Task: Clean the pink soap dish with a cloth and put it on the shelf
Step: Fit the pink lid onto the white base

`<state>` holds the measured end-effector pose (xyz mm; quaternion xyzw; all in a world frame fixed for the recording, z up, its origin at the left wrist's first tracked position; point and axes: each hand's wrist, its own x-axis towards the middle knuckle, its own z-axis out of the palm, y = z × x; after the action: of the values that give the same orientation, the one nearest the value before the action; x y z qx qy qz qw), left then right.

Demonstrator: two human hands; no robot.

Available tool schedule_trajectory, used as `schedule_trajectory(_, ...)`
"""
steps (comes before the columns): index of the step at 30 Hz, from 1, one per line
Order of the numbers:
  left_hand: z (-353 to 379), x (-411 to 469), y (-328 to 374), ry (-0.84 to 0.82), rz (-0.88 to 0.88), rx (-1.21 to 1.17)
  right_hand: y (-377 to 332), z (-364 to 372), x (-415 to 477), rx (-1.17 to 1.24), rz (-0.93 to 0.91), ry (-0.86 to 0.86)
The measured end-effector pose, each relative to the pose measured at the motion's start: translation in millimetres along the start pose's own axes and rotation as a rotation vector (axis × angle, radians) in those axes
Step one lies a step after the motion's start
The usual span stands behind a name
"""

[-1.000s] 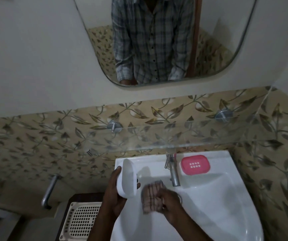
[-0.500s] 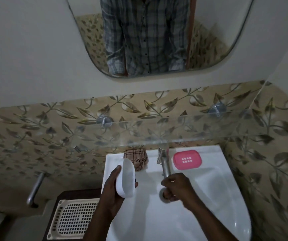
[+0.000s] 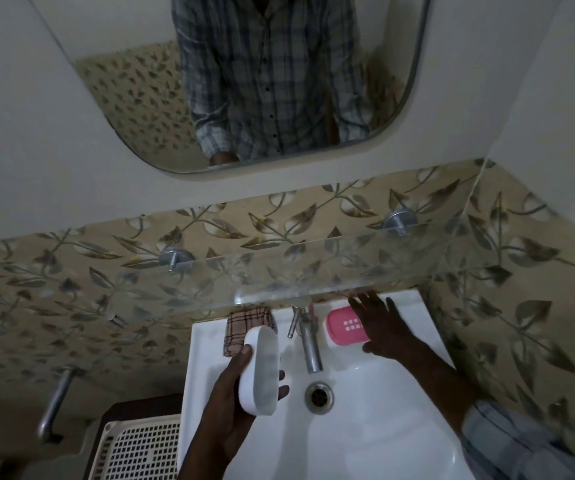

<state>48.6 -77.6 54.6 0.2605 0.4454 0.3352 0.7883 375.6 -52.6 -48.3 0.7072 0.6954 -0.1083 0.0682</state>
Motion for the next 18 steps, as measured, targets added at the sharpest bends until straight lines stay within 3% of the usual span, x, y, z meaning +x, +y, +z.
schedule_trajectory(4, -7.2, -2.9, -8.2, 0.009, -0.007, -0.042, 12.7, 11.3, 2.2, 0.111, -0.017, 0.049)
schedule_trajectory(8, -10.9, -2.0, -8.4, 0.008, 0.007, -0.053, 16.6, 2.6, -8.2, 0.589, 0.028, 0.036)
schedule_trajectory(13, 0.3, -4.0, -2.0, 0.004, 0.066, 0.003, 14.0, -22.4, -45.8, 1.064, 0.163, 0.252)
schedule_trajectory(16, 11.0, -7.2, 4.3, 0.003, 0.090, 0.052, 0.0, -44.4, -78.5, 1.291, 0.145, 0.233)
schedule_trajectory(18, 20.0, -11.4, 10.2, -0.023, 0.117, 0.114, -16.7, -64.9, -99.3, 1.288, 0.091, 0.156)
